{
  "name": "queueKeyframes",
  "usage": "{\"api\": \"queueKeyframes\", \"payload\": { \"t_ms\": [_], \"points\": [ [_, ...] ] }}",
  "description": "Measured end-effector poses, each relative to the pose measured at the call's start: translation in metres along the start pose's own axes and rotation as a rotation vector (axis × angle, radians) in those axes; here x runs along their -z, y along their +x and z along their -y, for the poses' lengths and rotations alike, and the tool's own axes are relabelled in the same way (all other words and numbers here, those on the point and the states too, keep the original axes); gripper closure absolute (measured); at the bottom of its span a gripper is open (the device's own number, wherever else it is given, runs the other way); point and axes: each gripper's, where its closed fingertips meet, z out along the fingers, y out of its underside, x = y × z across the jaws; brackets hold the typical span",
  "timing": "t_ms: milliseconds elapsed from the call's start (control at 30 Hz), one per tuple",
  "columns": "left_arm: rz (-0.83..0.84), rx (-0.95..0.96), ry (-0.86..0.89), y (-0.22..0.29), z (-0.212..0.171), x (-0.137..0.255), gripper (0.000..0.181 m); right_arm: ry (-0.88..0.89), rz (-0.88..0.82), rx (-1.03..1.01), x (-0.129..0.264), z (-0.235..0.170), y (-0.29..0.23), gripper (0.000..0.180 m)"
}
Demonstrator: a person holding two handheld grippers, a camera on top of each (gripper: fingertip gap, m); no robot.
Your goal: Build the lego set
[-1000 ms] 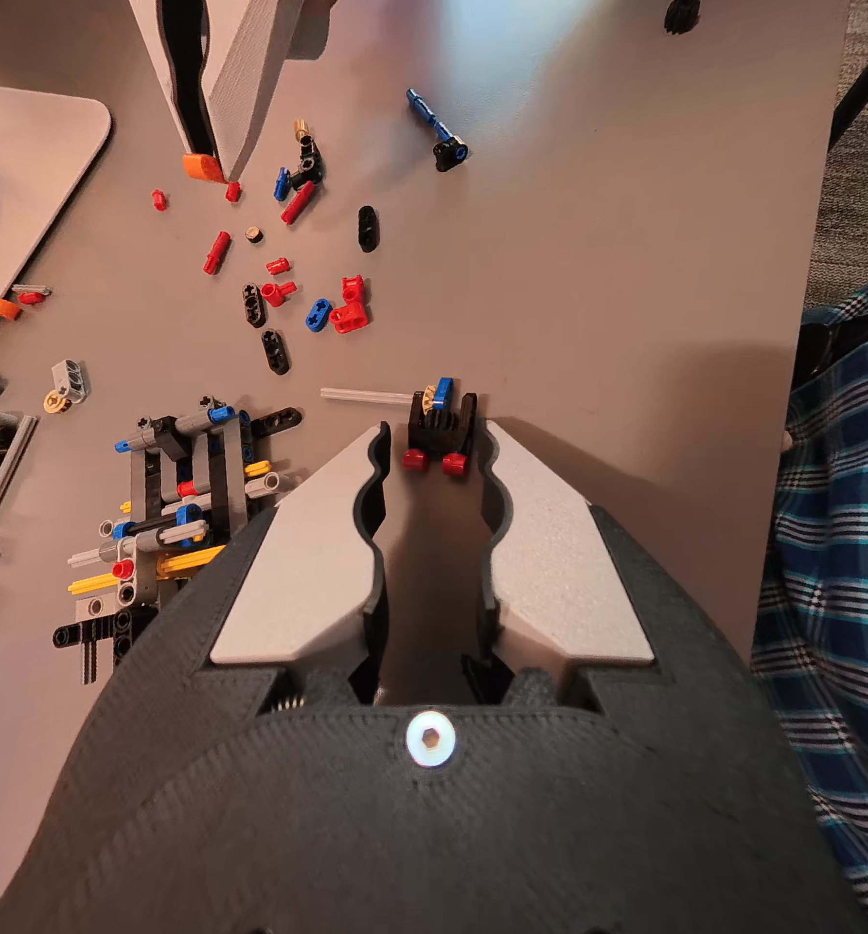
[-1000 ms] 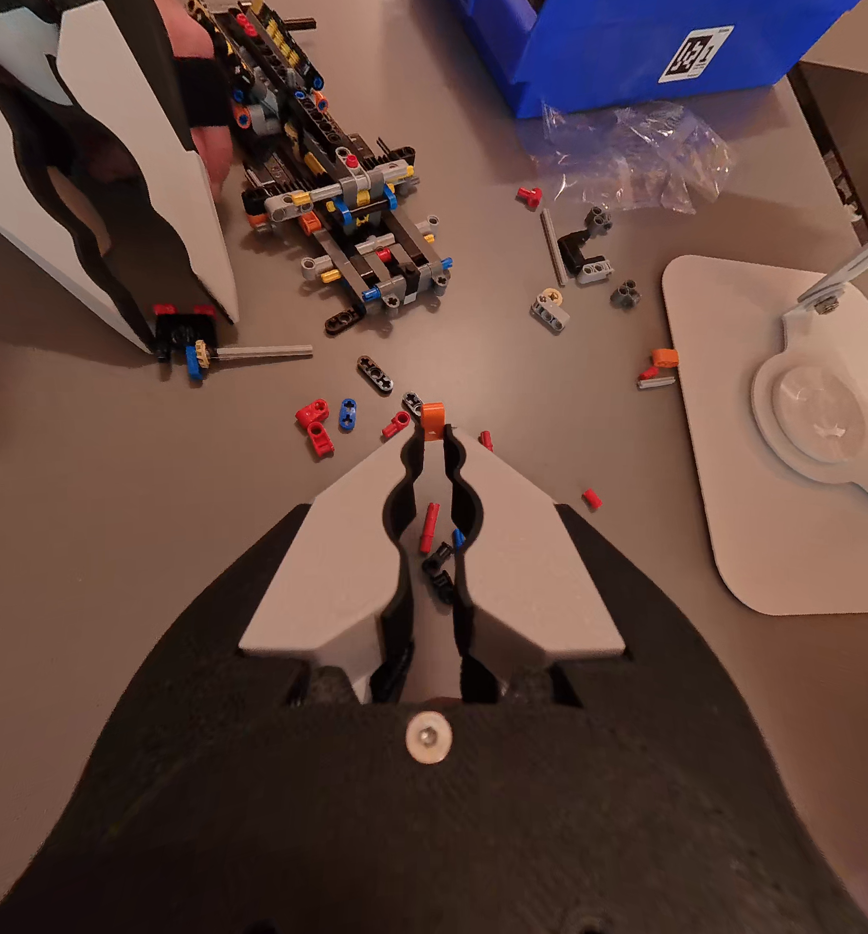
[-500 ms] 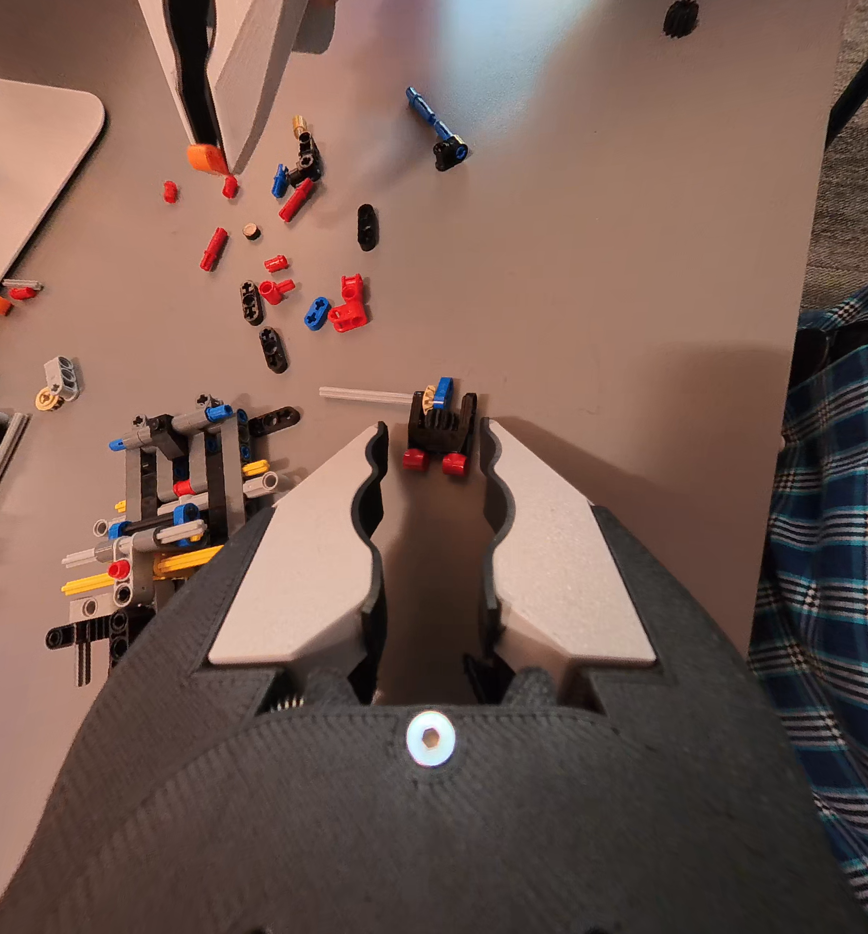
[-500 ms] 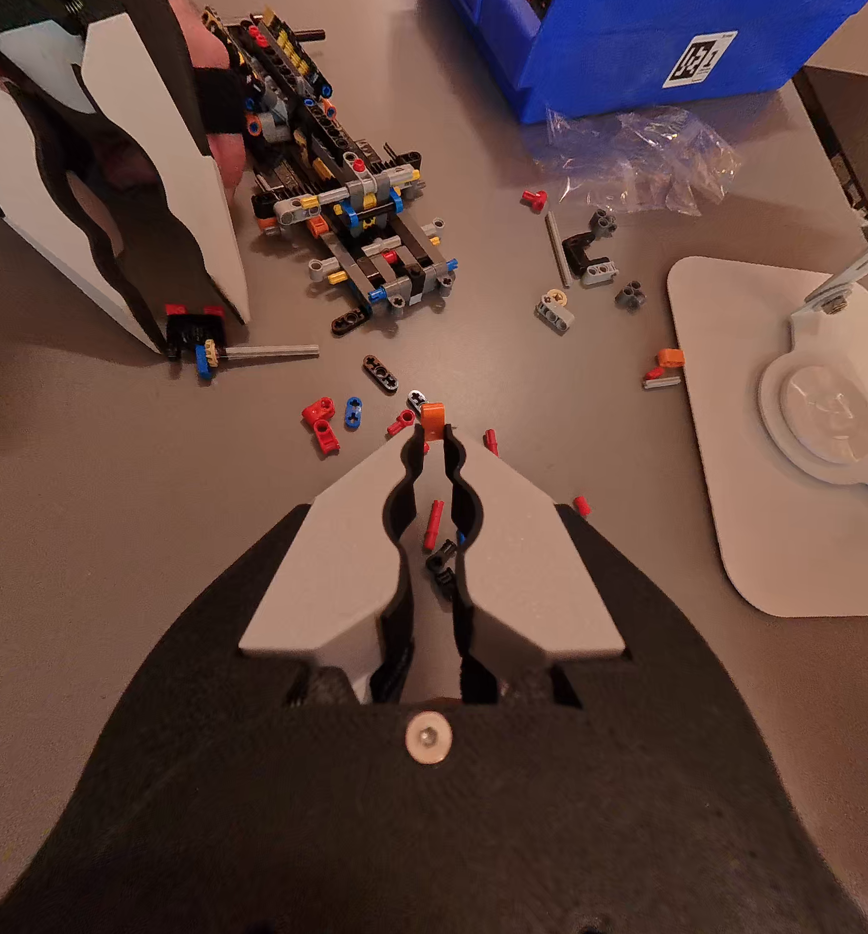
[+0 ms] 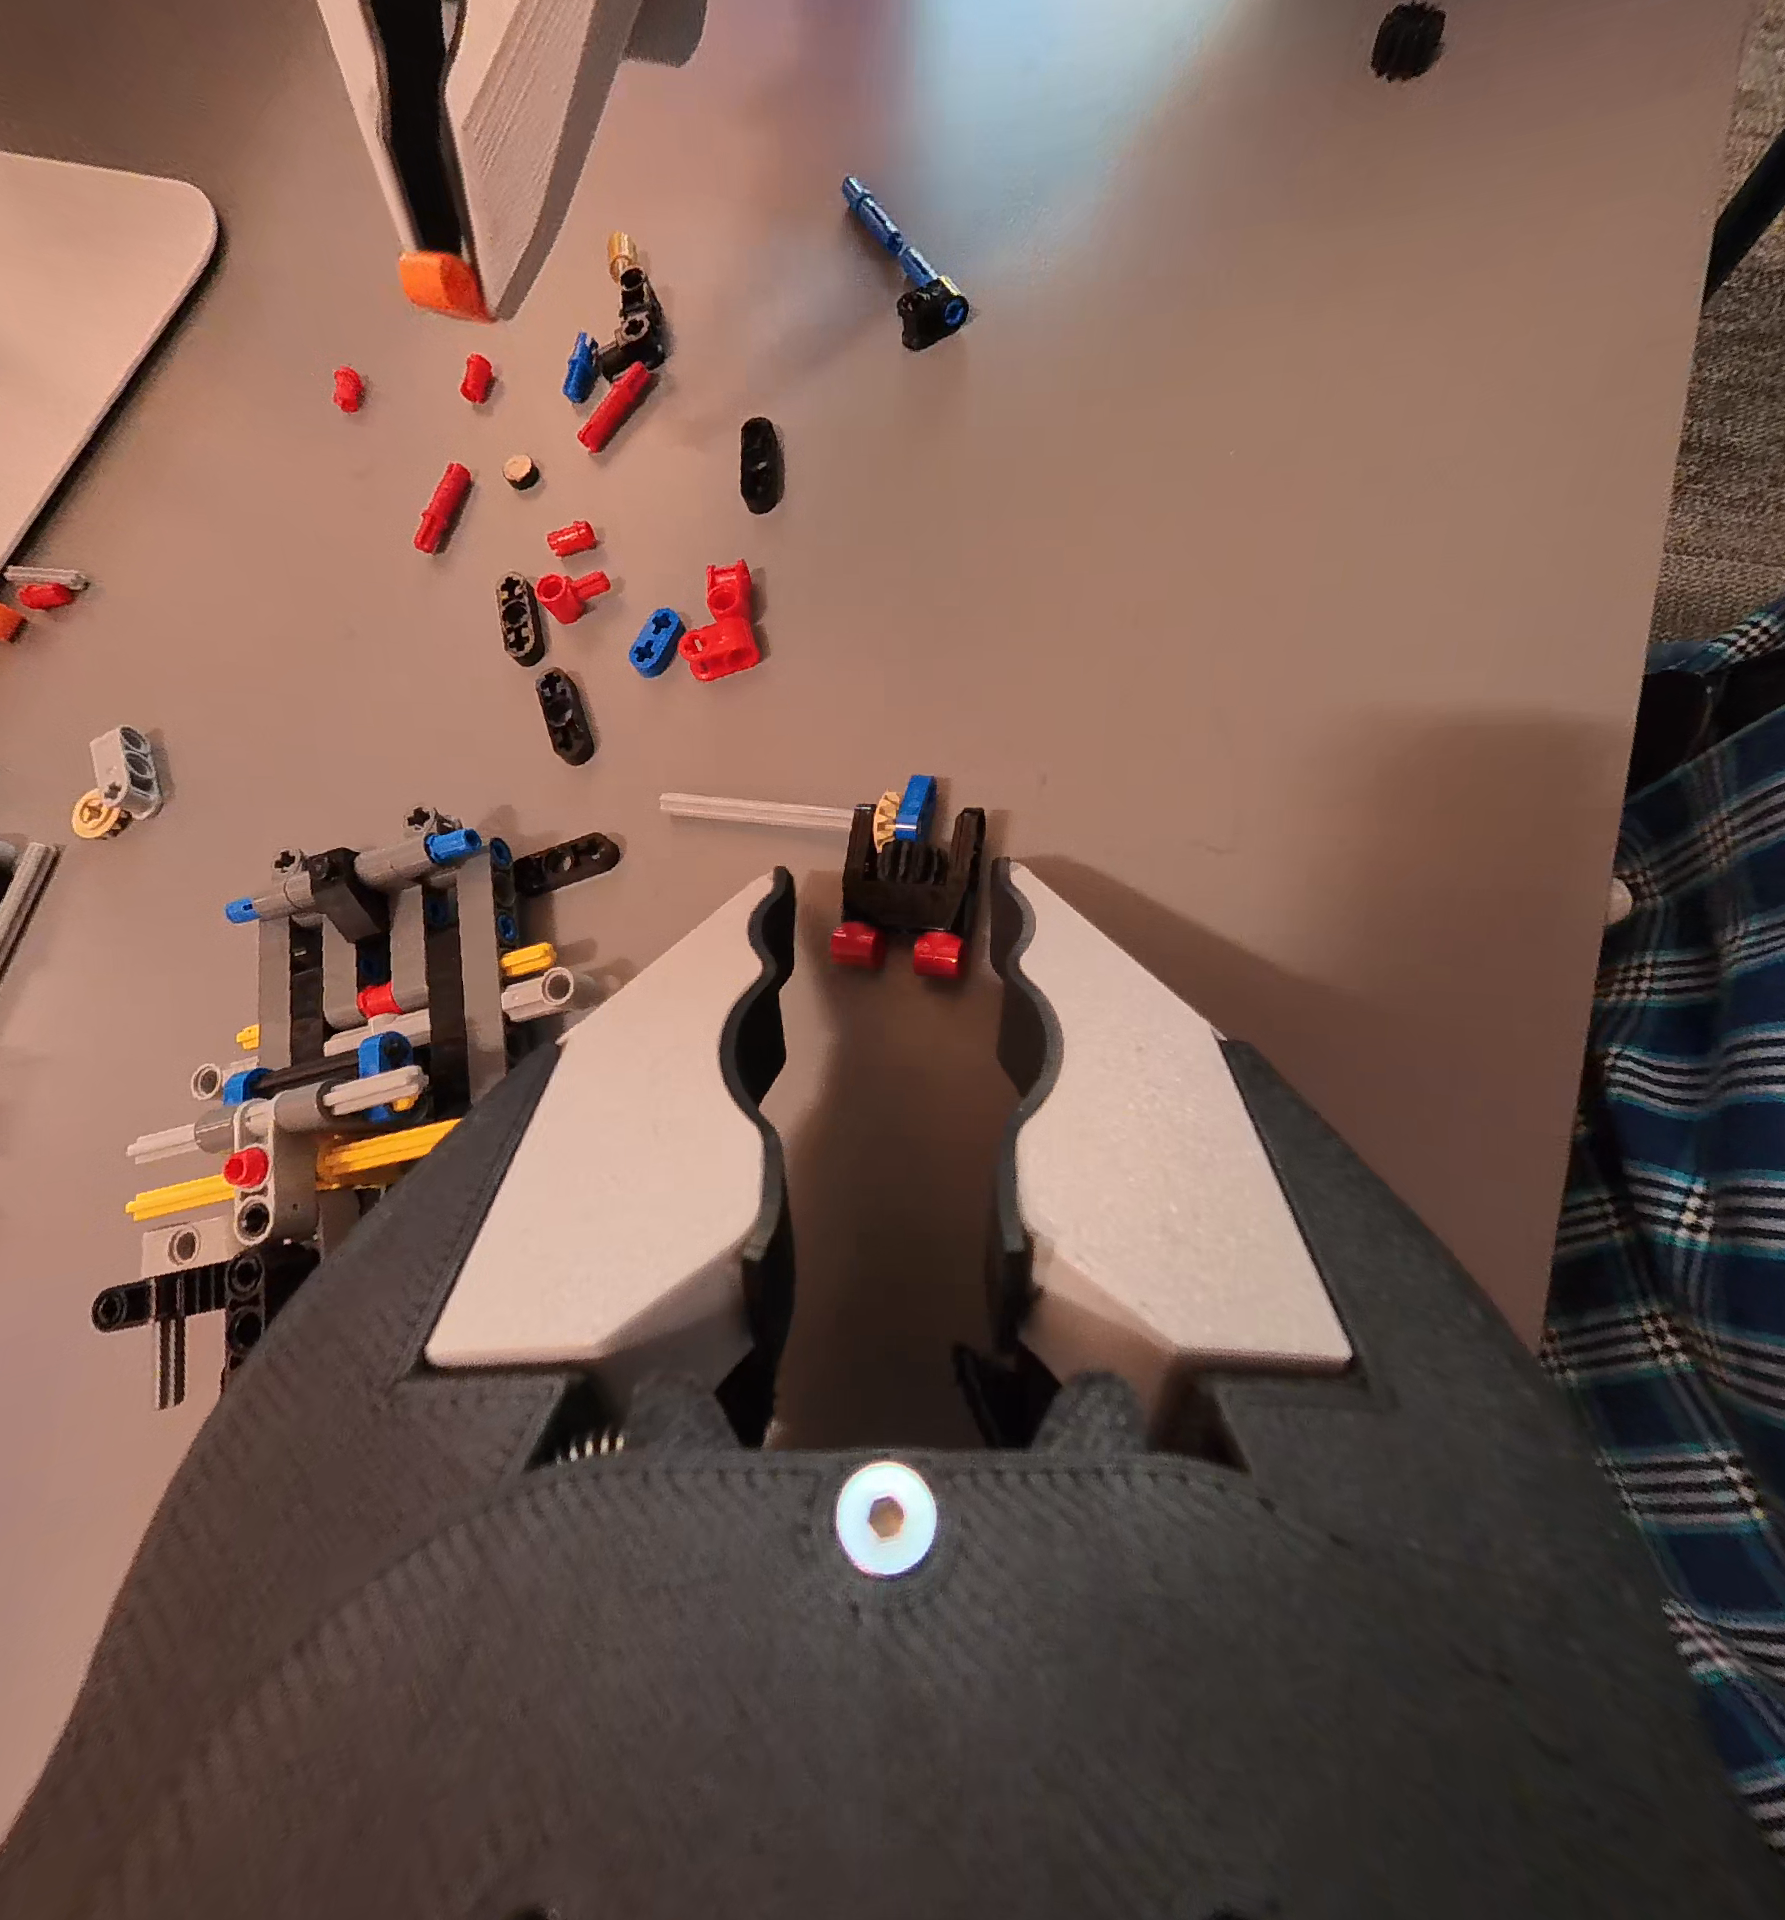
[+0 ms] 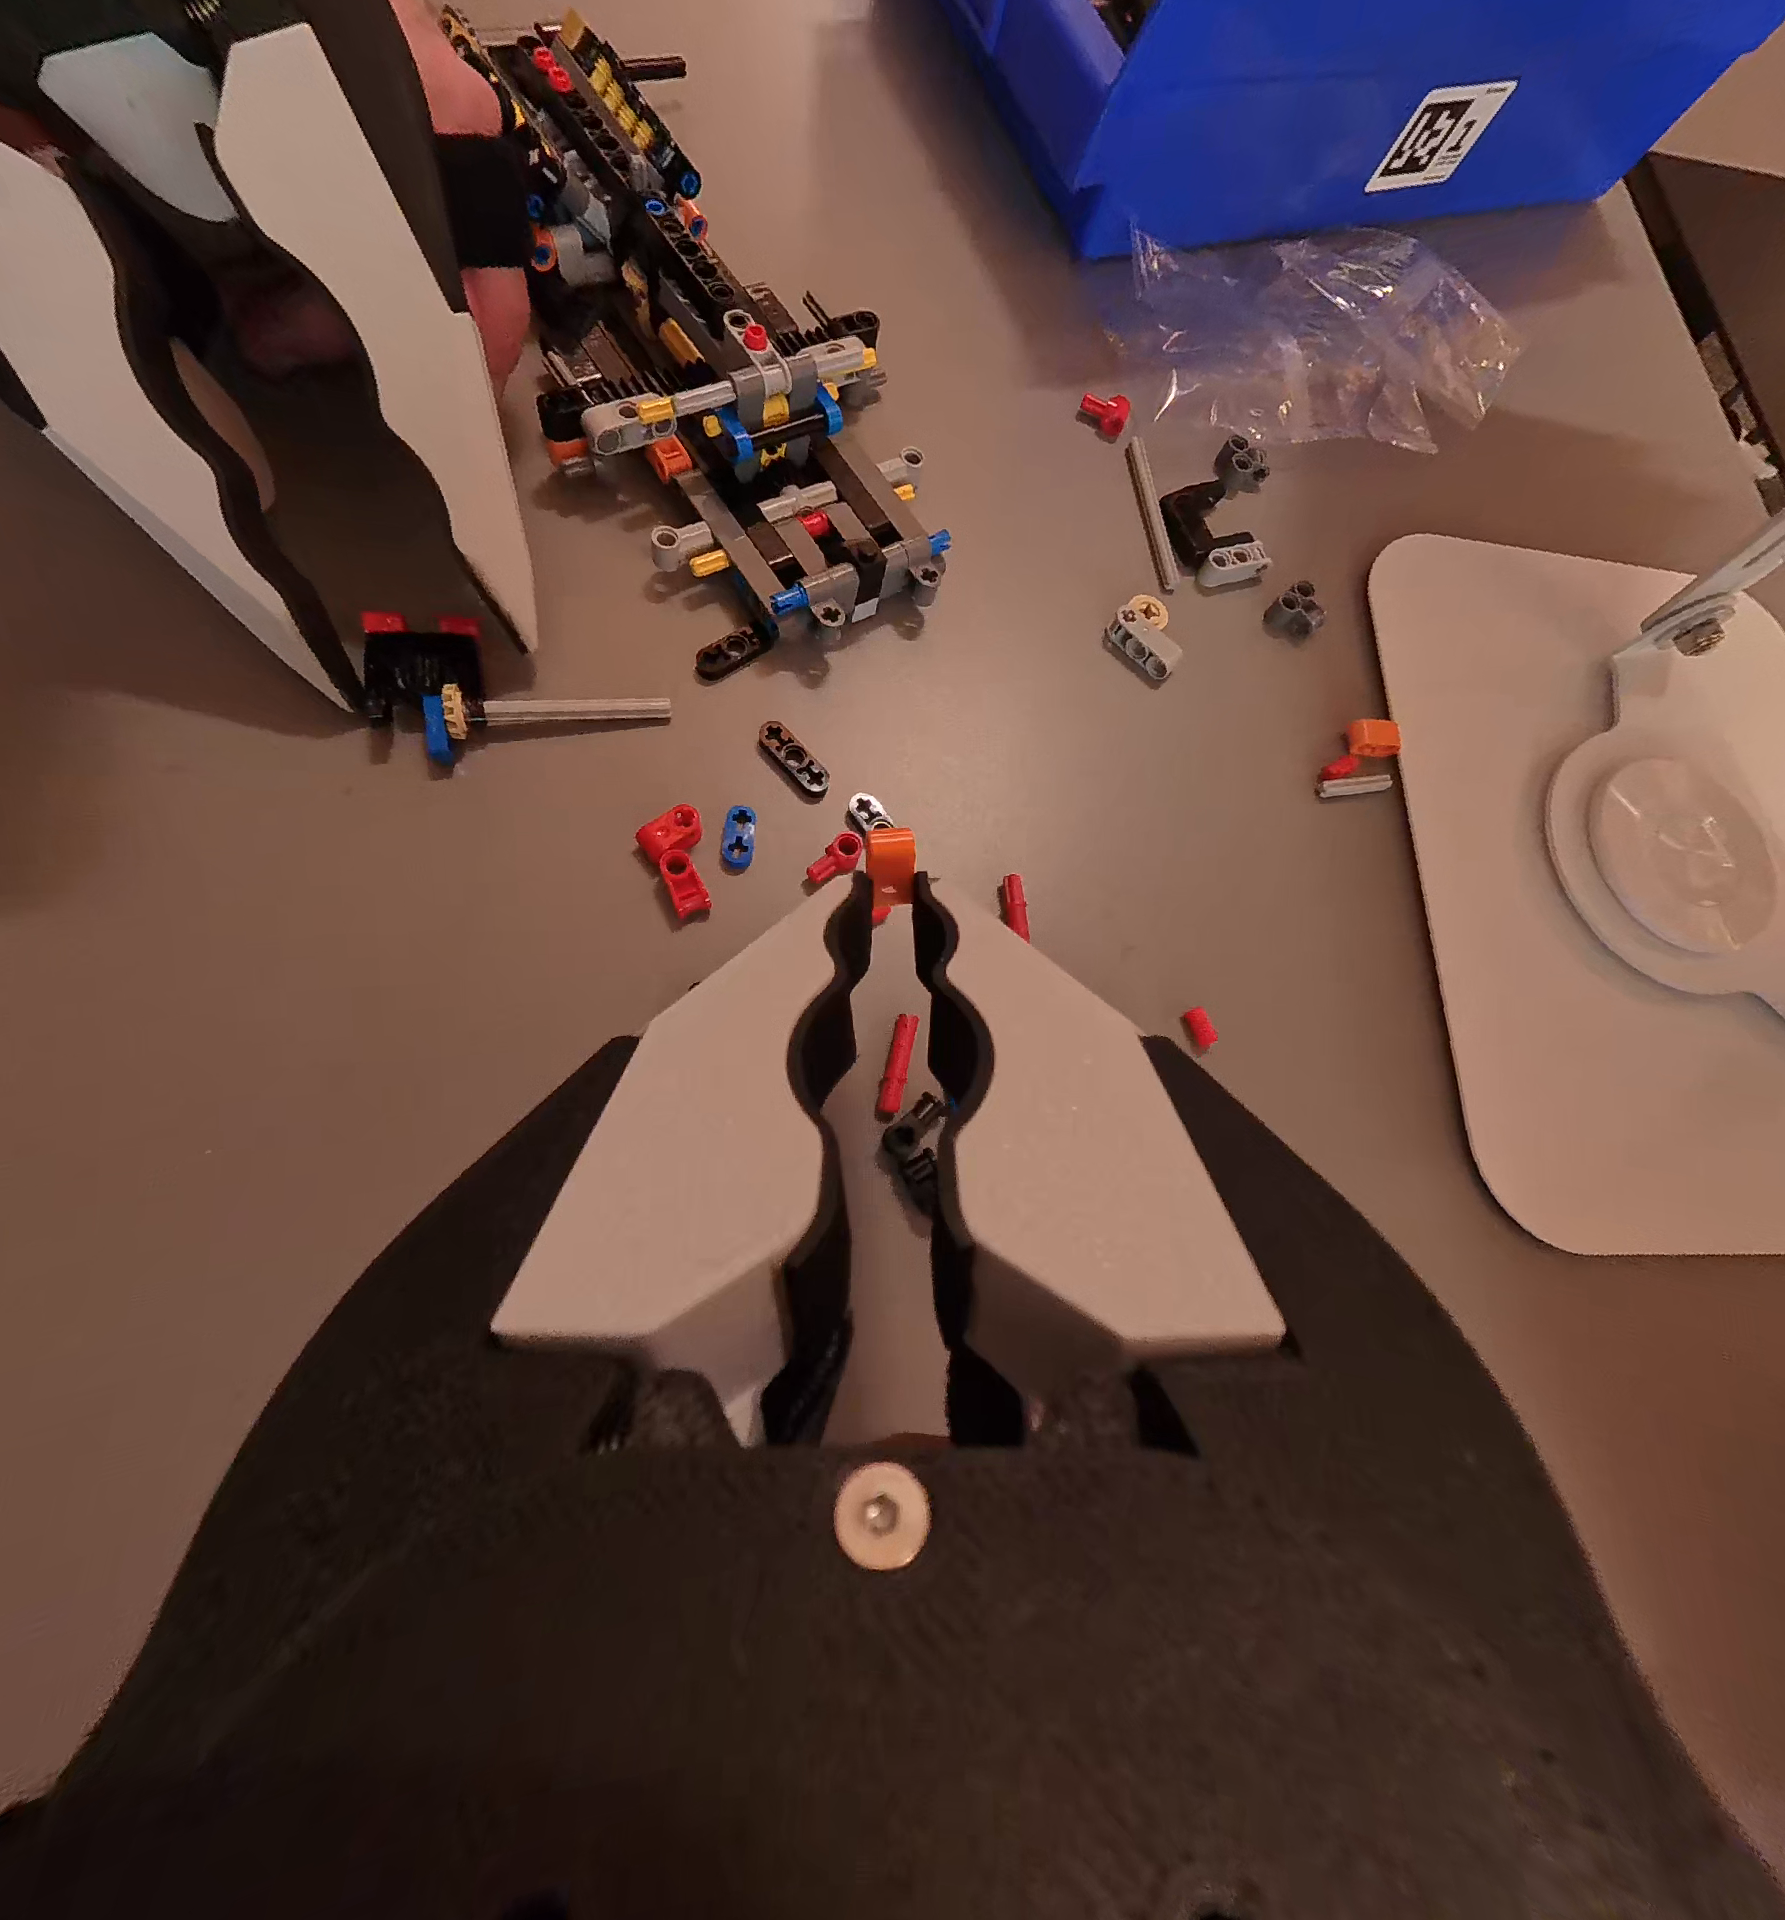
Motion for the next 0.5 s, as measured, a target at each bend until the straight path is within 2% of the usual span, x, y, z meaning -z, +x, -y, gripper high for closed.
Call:
{"api": "queueKeyframes", "payload": {
  "t_ms": [333, 500],
  "points": [
    [0.009, -0.009, 0.004, -0.001, 0.003, -0.003, 0.144, -0.006, 0.016, 0.032, 0.003, 0.002, -0.005, 0.175],
    [0.001, 0.000, 0.005, -0.003, 0.006, -0.006, 0.143, -0.010, 0.032, 0.052, 0.011, 0.015, -0.015, 0.175]
  ]
}}
